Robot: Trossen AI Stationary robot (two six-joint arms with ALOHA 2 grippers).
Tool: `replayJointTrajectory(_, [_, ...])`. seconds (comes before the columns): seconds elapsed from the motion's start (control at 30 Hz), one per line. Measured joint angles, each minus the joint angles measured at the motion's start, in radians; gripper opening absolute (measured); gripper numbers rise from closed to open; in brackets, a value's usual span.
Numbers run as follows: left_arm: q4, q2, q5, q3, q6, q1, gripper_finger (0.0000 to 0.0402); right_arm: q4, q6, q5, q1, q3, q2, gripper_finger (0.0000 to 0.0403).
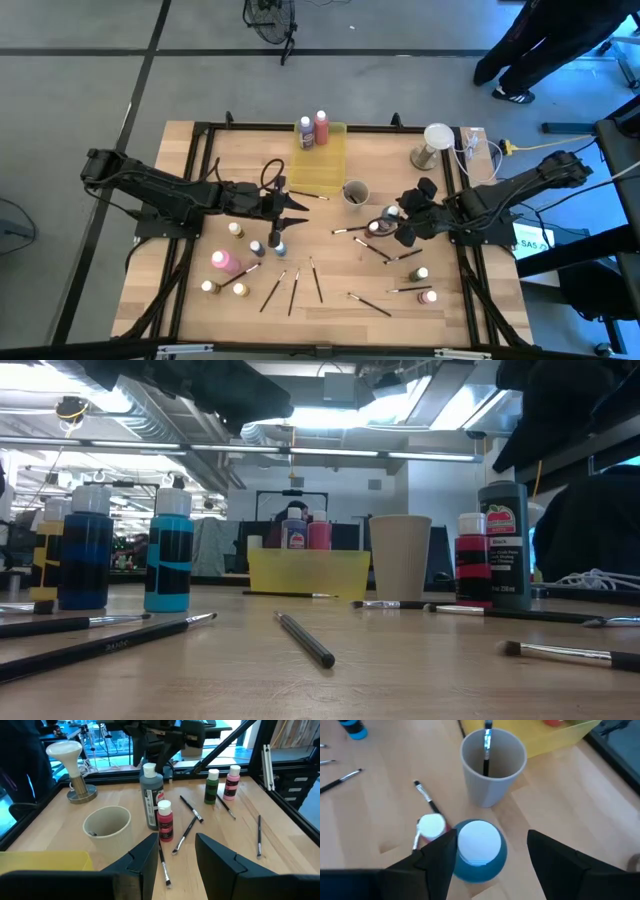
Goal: Pick & Place Paint Supplies
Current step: Put the large black paint bottle into the yellow bin
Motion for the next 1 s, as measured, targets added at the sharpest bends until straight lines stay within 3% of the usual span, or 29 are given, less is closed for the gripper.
replayJointTrajectory(1.0, [0.036,0.000,0.000,0.001,0.017,0.000,0.0125,0.020,0.049,0.003,-0.028,0.002,0.076,0.0209])
